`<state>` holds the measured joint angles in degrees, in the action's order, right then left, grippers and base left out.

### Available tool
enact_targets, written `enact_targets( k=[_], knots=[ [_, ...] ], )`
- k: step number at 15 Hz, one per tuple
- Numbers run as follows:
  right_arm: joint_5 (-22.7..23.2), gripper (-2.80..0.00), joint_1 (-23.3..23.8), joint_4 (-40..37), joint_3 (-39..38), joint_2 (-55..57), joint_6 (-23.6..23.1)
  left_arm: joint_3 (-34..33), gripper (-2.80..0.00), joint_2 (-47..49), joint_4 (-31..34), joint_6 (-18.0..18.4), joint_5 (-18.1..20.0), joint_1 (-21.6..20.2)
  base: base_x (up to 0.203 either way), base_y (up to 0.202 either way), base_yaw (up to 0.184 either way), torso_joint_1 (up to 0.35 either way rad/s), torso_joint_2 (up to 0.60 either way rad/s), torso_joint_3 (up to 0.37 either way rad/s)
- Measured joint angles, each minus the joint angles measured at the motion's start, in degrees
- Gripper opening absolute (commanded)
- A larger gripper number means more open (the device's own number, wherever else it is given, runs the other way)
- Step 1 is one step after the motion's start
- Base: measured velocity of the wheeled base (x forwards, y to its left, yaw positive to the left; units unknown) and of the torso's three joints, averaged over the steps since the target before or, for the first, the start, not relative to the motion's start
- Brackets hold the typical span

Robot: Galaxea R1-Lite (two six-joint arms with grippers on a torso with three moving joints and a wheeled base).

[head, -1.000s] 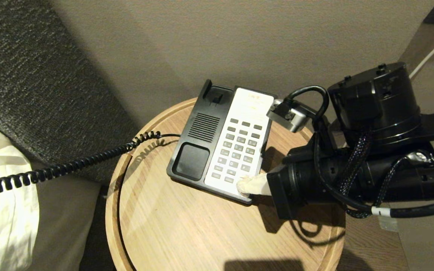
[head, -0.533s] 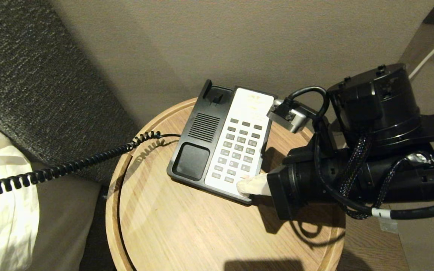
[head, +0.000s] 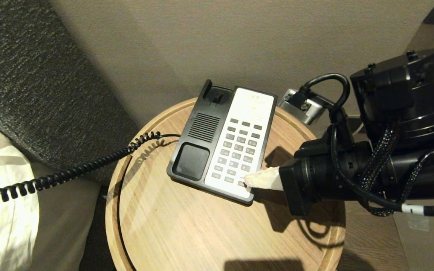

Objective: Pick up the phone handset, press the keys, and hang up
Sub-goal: Dial the number, then put the handset back

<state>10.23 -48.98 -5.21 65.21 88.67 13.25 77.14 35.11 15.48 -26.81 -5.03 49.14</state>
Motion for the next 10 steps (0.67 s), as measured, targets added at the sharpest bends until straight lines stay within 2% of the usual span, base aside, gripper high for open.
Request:
enact_targets(
  k=[4, 7, 10],
  knots=[
    [-0.4, -2.80, 0.2, -0.1, 0.0, -0.7, 0.4, -1.4, -2.80, 0.8, 1.1, 1.2, 0.6, -0.1, 0.000, 0.000, 0.000, 0.000, 0.00, 0.000],
    [-2.4, -2.80, 2.1, -0.5, -0.1, -3.0, 0.5, -3.4, -2.80, 4.6, 1.7, 6.3, 1.6, -0.3, 0.000, 0.000, 0.000, 0.000, 0.00, 0.000],
    [-4.6, -2.80, 5.4, -1.8, 0.0, -7.0, 0.4, -4.1, -2.80, 11.6, 2.3, 11.4, -0.5, -0.4, 0.000, 0.000, 0.000, 0.000, 0.00, 0.000]
  ],
)
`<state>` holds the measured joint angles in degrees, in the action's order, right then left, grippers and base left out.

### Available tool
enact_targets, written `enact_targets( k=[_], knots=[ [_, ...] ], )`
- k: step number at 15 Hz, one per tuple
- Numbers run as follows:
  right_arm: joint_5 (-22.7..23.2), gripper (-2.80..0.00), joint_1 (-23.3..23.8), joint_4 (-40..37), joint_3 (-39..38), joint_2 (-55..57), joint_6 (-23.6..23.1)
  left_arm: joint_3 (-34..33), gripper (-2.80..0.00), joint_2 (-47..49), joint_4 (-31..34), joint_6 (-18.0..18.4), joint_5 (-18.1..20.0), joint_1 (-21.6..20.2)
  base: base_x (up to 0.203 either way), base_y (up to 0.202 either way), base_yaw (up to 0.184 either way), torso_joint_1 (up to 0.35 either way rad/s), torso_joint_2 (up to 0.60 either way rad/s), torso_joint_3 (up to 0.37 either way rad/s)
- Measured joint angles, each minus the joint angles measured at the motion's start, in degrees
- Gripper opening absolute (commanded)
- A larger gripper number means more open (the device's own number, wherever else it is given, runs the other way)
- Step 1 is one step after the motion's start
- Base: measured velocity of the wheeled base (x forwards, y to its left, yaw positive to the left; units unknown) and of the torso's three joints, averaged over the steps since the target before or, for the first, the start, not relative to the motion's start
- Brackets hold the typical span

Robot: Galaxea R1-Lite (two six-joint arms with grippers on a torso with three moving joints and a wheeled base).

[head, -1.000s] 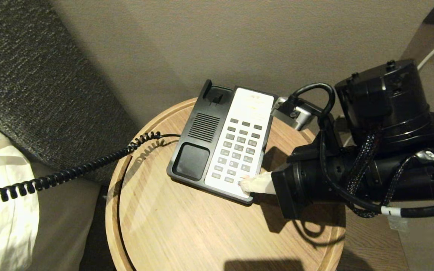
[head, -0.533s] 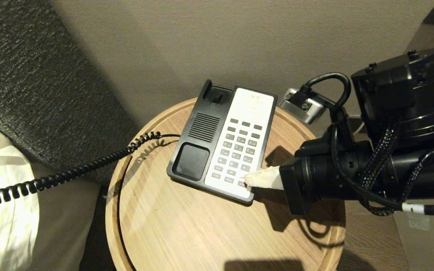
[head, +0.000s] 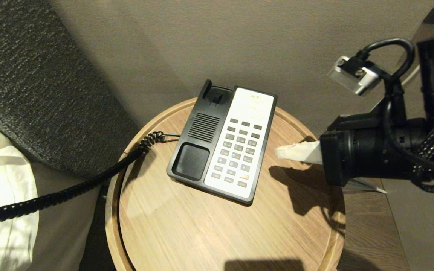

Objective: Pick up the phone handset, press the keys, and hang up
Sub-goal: Put the handset back

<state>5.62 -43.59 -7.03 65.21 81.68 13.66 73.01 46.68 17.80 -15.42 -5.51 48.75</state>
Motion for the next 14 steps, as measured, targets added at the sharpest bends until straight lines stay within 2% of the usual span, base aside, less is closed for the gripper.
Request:
enact_targets(
  k=[4, 7, 10, 12, 14],
  knots=[
    [-0.1, -2.80, 5.5, -2.2, -0.1, -6.1, -0.1, 0.1, -2.80, 12.1, -3.7, 1.4, -6.8, 1.1, 0.000, 0.000, 0.000, 0.000, 0.00, 0.000],
    [-0.2, -2.80, 6.9, -2.2, -0.9, -9.1, 0.0, 1.5, -2.80, 22.8, -8.5, 2.3, -15.6, 4.3, 0.000, 0.000, 0.000, 0.000, 0.00, 0.000],
    [-0.2, -2.80, 7.2, -1.7, -3.0, -11.1, 0.0, 3.3, -2.80, 31.9, -10.2, 2.5, -23.3, 7.5, 0.000, 0.000, 0.000, 0.000, 0.00, 0.000],
    [-0.2, -2.80, 7.3, -1.7, -4.0, -12.1, 0.0, 5.1, -2.80, 36.3, -10.5, 2.4, -25.8, 8.3, 0.000, 0.000, 0.000, 0.000, 0.00, 0.000],
    [-0.2, -2.80, 7.3, -1.8, -4.4, -13.0, 0.1, 5.9, -2.80, 39.2, -10.5, 2.1, -26.1, 8.4, 0.000, 0.000, 0.000, 0.000, 0.00, 0.000]
  ],
)
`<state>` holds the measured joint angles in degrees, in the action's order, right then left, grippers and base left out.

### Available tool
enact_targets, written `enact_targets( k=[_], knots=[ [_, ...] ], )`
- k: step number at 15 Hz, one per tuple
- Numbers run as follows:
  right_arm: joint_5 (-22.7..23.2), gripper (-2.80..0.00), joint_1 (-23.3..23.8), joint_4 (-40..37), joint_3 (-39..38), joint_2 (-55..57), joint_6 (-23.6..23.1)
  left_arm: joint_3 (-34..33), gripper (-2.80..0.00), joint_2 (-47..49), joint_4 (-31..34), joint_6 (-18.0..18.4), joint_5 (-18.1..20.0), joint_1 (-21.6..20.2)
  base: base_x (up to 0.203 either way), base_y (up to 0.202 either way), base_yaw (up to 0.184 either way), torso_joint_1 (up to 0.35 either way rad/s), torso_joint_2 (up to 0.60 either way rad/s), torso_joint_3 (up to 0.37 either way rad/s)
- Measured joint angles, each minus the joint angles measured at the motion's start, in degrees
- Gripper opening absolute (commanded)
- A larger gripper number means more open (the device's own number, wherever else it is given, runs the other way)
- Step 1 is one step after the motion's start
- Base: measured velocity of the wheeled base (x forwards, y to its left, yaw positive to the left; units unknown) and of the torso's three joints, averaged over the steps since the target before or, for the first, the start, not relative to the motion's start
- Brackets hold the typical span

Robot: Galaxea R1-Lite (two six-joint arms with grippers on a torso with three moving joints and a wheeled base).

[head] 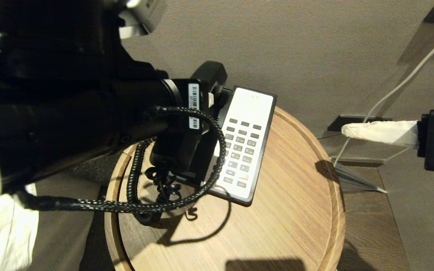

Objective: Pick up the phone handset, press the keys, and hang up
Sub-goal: Put the handset back

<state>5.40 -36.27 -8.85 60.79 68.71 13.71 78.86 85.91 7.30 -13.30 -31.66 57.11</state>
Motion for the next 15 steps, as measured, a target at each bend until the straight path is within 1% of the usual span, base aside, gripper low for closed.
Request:
enact_targets(
  k=[3, 10, 12, 15],
  knots=[
    [0.0, -2.80, 0.0, -0.4, -0.2, -1.0, 0.0, 0.1, -2.80, 1.9, 0.0, -0.3, 0.0, -0.8, 0.000, 0.000, 0.000, 0.000, 0.00, 0.000],
    [0.1, -2.80, 0.0, -0.5, 0.0, -1.7, -0.1, -3.2, -2.80, 2.2, -0.6, -0.5, 0.7, -2.3, 0.000, 0.000, 0.000, 0.000, 0.00, 0.000],
    [0.1, -2.80, 0.0, -0.5, 0.0, -1.8, -0.1, -3.8, -2.80, 2.4, -3.0, -0.4, 2.3, -3.2, 0.000, 0.000, 0.000, 0.000, 0.00, 0.000],
    [0.2, -2.80, 0.0, -0.5, -0.8, -2.1, -0.1, -4.1, -2.80, 2.5, -5.0, -0.4, 6.1, -4.3, 0.000, 0.000, 0.000, 0.000, 0.00, 0.000]
  ],
)
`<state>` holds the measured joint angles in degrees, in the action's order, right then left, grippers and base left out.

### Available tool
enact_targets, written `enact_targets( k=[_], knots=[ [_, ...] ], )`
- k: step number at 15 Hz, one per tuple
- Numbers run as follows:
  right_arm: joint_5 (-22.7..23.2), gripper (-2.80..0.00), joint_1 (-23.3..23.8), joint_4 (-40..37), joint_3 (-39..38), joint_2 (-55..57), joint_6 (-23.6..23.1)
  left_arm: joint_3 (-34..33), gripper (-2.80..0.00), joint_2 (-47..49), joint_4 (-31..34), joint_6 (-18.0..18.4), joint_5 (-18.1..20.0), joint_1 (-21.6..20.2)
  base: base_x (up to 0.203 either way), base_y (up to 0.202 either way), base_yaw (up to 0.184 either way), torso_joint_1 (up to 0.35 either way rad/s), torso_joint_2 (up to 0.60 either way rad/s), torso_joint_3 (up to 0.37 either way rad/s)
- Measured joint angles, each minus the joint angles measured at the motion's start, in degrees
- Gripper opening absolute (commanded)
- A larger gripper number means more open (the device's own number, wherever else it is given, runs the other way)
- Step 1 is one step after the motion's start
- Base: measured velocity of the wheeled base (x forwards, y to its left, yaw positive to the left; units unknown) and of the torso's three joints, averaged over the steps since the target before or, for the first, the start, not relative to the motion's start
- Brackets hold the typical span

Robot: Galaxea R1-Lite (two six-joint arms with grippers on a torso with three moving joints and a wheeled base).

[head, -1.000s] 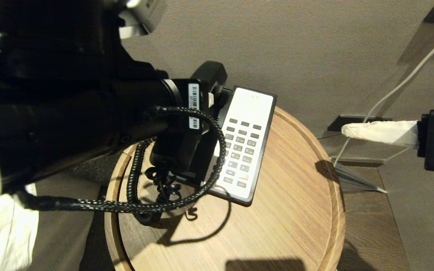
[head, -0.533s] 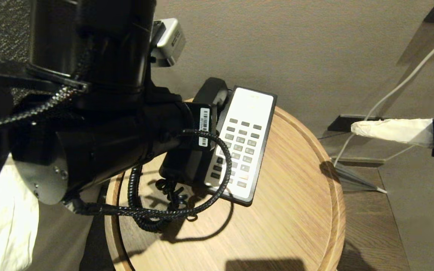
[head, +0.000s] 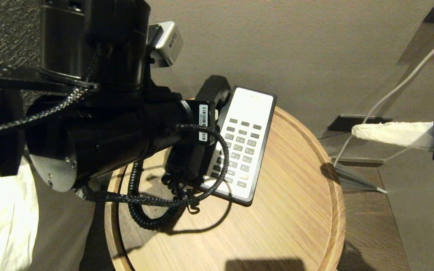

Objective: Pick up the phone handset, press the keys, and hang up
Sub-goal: Put the handset back

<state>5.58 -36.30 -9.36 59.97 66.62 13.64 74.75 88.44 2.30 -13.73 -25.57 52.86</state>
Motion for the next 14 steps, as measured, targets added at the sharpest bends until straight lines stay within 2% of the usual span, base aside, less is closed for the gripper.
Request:
enact_targets(
  k=[4, 7, 12, 14],
  knots=[
    [0.0, -2.80, 0.0, 0.2, -0.2, -0.1, 0.0, -0.6, -2.80, -0.2, -0.3, 0.0, 1.7, -0.2, 0.000, 0.000, 0.000, 0.000, 0.00, 0.000],
    [0.1, -2.80, 0.0, 0.3, -0.2, -0.1, 0.0, -2.1, -2.80, -0.8, -0.3, -0.1, 4.4, -0.7, 0.000, 0.000, 0.000, 0.000, 0.00, 0.000],
    [0.1, -2.80, 0.0, 0.3, -0.1, -0.1, 0.0, -2.6, -2.80, -1.7, -0.1, 0.1, 8.9, -3.1, 0.000, 0.000, 0.000, 0.000, 0.00, 0.000],
    [0.1, -2.80, -0.1, 0.4, -0.1, 0.0, 0.0, -2.4, -2.80, -2.0, 0.0, 0.2, 9.3, -3.6, 0.000, 0.000, 0.000, 0.000, 0.00, 0.000]
  ],
)
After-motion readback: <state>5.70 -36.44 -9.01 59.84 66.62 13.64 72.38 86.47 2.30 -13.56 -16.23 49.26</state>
